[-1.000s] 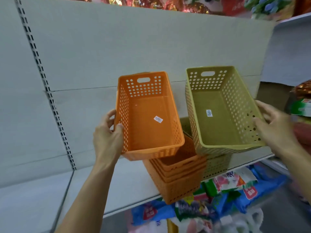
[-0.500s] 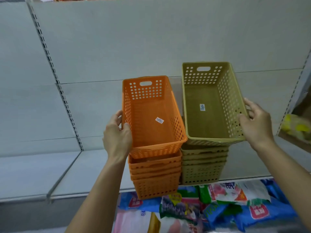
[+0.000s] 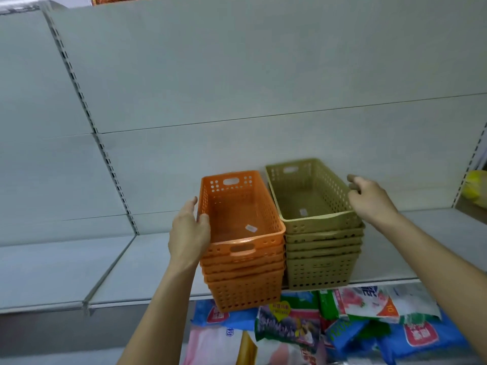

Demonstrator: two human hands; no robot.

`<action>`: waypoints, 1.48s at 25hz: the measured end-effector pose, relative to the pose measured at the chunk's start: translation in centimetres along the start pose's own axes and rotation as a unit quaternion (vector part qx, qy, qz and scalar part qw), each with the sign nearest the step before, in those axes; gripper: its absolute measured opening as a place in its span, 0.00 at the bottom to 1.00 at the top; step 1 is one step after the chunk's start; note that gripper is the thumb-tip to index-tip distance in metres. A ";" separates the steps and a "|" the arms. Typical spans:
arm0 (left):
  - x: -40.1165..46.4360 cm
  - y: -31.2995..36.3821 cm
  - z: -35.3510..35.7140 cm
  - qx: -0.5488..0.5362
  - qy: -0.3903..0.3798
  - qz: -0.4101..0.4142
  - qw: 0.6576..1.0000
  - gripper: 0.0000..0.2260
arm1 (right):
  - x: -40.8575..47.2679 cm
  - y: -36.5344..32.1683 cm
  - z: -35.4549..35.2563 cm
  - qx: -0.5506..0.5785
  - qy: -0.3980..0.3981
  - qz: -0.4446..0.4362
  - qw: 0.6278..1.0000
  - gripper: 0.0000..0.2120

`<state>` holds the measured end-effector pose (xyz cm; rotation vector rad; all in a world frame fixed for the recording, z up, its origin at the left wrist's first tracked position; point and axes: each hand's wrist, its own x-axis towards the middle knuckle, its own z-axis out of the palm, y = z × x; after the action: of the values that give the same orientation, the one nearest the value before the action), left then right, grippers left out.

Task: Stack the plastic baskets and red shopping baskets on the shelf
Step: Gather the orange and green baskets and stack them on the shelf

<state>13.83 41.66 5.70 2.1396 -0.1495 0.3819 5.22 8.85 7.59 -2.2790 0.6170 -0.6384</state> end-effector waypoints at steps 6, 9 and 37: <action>-7.3 1.0 2.0 0.198 -0.058 0.246 0.947 0.25 | -8.5 -3.0 4.5 -0.166 -0.076 -0.227 0.957 0.22; -7.1 0.2 2.2 0.248 -0.052 0.270 0.929 0.18 | -8.2 -1.8 6.6 -0.195 -0.054 -0.273 0.941 0.22; -2.2 -8.6 -1.2 0.036 -0.066 0.328 0.942 0.26 | -21.5 -6.9 14.1 0.126 0.054 -0.095 0.986 0.31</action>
<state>13.67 47.42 -1.15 2.1420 -0.9532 0.6298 -1.19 32.67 -2.35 -2.0893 0.3462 -0.8854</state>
